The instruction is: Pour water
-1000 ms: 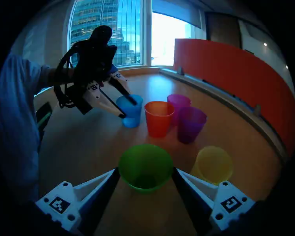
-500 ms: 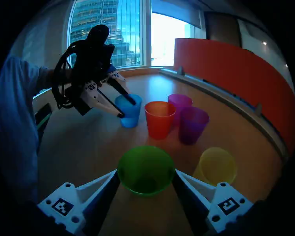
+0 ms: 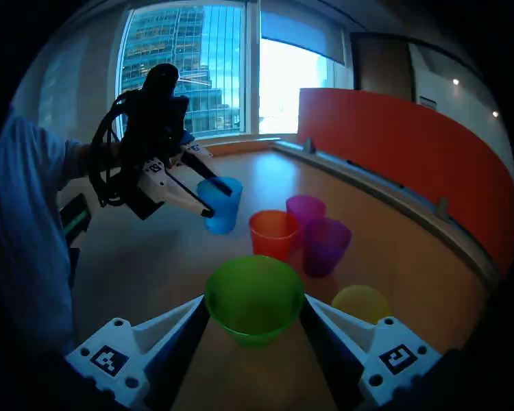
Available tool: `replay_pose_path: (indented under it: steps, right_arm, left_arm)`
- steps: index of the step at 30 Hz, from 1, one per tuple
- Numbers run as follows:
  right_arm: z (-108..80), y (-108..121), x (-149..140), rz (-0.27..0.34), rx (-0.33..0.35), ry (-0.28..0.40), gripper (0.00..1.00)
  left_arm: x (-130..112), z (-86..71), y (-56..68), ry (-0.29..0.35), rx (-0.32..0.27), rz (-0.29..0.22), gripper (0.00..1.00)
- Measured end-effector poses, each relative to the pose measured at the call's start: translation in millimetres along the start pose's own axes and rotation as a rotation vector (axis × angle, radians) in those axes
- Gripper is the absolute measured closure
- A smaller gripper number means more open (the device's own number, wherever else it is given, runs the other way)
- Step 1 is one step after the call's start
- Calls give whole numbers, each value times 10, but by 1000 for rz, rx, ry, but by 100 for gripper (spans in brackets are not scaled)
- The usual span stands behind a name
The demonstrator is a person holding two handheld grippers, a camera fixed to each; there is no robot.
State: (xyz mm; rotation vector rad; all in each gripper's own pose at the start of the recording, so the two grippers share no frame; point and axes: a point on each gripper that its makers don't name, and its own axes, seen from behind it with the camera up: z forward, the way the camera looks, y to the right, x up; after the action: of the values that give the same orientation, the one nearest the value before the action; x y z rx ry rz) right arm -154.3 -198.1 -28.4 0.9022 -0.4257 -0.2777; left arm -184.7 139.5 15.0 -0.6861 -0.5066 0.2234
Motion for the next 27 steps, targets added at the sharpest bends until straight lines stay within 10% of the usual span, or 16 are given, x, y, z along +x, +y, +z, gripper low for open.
replay_pose_path:
  steps: [27]
  right_arm:
    - [-377, -75, 1029, -43, -49, 238, 9]
  left_arm:
    - [860, -483, -76, 232, 82, 1, 15]
